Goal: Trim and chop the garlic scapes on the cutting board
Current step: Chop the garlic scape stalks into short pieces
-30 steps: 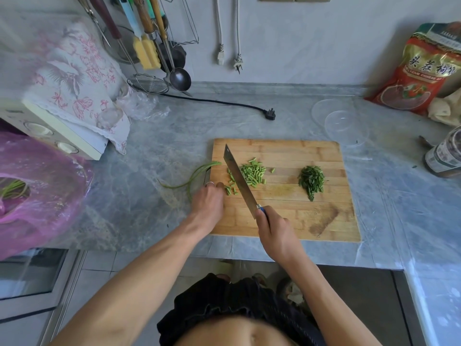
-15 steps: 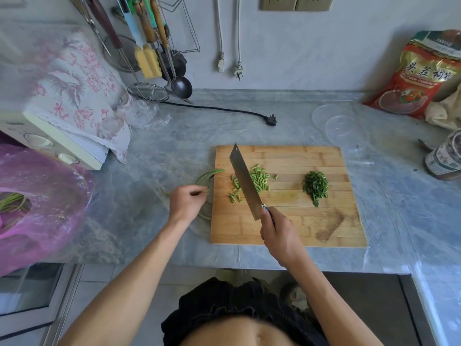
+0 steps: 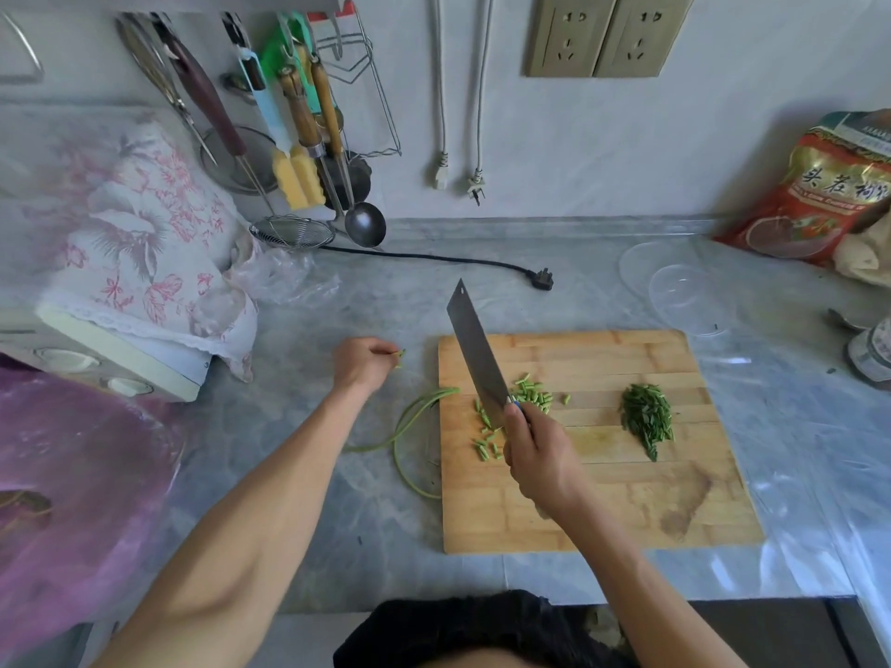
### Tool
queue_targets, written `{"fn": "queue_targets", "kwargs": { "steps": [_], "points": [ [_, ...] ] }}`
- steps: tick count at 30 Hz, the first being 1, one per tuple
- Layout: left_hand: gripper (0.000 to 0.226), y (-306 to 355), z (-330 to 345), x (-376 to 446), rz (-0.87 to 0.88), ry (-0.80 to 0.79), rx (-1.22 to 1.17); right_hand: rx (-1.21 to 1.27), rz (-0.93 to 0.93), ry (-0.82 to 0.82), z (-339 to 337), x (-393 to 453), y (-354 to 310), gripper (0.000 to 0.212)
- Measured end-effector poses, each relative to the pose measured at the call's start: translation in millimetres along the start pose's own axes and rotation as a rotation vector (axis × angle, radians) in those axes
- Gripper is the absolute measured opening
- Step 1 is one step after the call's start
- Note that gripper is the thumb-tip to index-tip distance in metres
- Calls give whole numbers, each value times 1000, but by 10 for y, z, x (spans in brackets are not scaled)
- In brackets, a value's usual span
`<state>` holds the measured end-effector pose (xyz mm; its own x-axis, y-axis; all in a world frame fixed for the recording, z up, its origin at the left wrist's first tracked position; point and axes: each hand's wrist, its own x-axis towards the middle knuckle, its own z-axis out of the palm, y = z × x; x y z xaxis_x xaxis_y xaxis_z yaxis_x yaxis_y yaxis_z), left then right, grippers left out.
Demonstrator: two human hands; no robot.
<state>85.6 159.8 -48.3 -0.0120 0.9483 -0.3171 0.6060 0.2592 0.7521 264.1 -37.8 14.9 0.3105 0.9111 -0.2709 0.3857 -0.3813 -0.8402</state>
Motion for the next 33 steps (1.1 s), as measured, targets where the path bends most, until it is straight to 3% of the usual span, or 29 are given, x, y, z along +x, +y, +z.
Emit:
{"fn": "queue_targets", "kwargs": {
  "steps": [10, 19, 23, 28, 33],
  "points": [
    [16, -175, -328, -240, 242, 14, 86, 5, -24, 5, 199, 5, -60, 40],
    [25, -316, 238, -781, 524, -141, 149, -21, 2, 51, 95, -294, 140, 39],
    [31, -323, 376, -745, 541, -135, 293, 21, 64, 30, 89, -427, 115, 40],
    [24, -419, 359, -697, 572, -45, 241, 392, 265, -57, 194, -565, 103, 46],
    [27, -492, 297, -735, 481, 6, 215, 354, 285, -79, 262, -527, 192, 39]
  ]
}}
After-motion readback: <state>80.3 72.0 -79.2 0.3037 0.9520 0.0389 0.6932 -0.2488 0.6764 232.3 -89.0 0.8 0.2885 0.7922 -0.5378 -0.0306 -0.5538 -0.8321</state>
